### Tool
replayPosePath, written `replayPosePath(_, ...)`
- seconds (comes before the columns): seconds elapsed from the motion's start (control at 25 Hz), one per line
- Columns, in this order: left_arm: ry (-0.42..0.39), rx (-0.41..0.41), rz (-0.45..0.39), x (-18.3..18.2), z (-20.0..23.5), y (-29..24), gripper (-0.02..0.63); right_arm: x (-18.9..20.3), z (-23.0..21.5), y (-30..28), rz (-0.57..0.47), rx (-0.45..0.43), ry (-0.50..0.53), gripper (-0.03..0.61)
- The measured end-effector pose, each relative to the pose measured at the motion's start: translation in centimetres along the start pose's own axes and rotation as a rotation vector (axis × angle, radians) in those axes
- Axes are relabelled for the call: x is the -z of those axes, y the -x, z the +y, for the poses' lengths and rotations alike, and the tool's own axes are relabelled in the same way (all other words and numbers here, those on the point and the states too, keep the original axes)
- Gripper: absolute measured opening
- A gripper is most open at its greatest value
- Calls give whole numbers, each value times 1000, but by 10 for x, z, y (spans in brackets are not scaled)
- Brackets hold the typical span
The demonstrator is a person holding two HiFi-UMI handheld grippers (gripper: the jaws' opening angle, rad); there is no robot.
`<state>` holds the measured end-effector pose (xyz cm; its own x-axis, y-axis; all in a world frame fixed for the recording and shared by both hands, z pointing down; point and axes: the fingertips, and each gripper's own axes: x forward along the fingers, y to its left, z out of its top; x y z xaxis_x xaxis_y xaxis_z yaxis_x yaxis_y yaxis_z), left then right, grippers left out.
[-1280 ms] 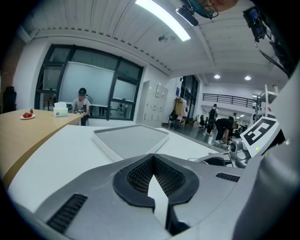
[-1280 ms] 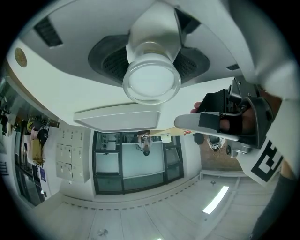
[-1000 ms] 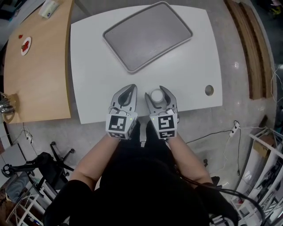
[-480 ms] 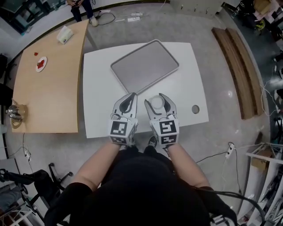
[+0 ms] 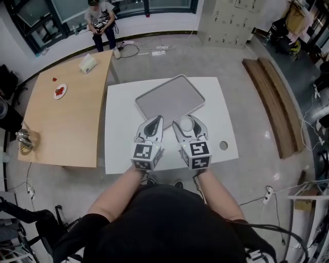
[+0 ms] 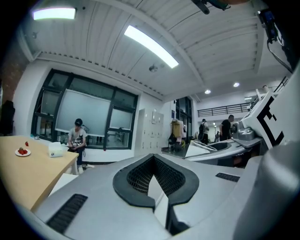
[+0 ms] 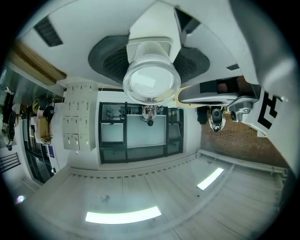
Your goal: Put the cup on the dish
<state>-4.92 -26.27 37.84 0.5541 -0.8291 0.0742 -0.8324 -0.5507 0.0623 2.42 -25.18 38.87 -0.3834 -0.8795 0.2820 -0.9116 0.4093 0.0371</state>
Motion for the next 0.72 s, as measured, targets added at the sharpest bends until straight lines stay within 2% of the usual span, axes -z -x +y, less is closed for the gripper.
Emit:
replayPosePath(0.28, -12, -19, -4, -9, 6, -4, 6, -11, -3, -7, 3, -16, -3, 256)
replayPosePath(0.72, -19, -31, 25, 8, 23, -34, 6, -7, -24, -49, 45, -13, -1, 256)
